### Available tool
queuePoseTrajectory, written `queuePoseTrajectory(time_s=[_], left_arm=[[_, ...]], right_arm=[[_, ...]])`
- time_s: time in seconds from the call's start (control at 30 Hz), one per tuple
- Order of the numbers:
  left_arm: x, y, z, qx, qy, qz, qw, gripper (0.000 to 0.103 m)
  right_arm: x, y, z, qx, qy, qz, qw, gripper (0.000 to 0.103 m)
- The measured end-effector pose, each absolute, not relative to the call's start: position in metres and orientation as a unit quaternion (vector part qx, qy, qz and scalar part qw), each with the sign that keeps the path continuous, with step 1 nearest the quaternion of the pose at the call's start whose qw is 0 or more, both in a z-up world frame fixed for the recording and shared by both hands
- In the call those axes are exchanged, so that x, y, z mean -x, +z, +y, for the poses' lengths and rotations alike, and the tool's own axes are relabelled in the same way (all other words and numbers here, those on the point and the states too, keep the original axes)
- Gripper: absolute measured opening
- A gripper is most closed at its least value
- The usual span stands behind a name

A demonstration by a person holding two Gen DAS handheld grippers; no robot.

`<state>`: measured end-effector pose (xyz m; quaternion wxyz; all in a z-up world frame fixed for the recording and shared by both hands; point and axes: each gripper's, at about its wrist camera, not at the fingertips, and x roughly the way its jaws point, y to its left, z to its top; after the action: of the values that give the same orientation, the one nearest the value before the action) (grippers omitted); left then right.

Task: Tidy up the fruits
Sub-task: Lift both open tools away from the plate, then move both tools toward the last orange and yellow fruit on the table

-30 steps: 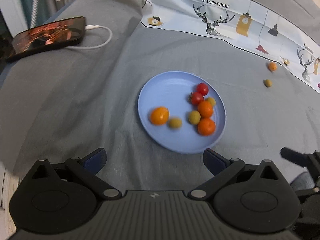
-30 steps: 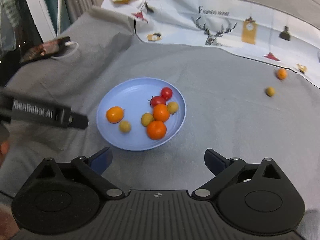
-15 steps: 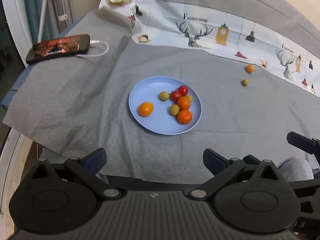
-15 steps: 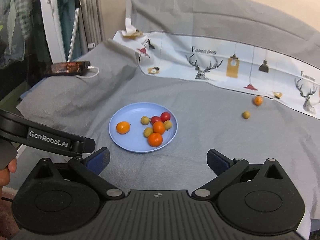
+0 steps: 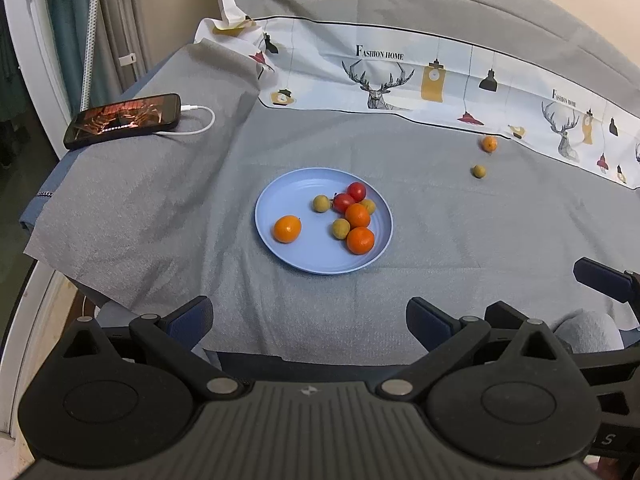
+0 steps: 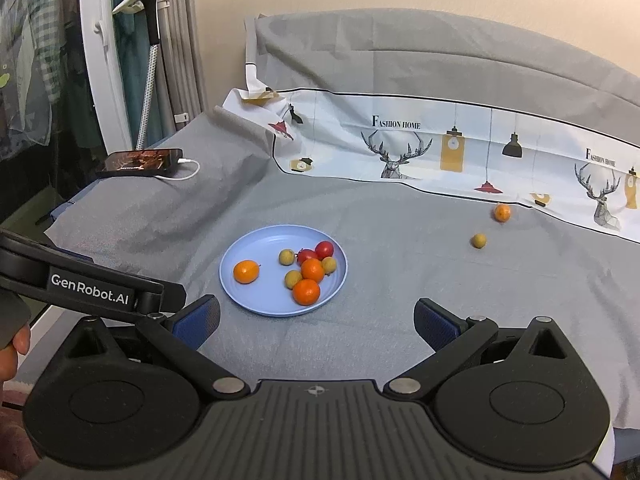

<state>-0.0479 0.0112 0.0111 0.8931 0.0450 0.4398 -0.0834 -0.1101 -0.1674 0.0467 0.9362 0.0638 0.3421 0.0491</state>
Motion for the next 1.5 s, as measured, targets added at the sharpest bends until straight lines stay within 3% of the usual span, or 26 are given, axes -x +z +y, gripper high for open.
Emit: queuePoseTrajectory(time_s=[1.5], left_arm=[[0.021, -0.013, 0.007, -0.056, -0.081, 0.481, 0.871, 0.103]], right_arm=[[0.091, 0.027, -0.169, -0.073, 0.054, 0.381, 0.920, 0.102]])
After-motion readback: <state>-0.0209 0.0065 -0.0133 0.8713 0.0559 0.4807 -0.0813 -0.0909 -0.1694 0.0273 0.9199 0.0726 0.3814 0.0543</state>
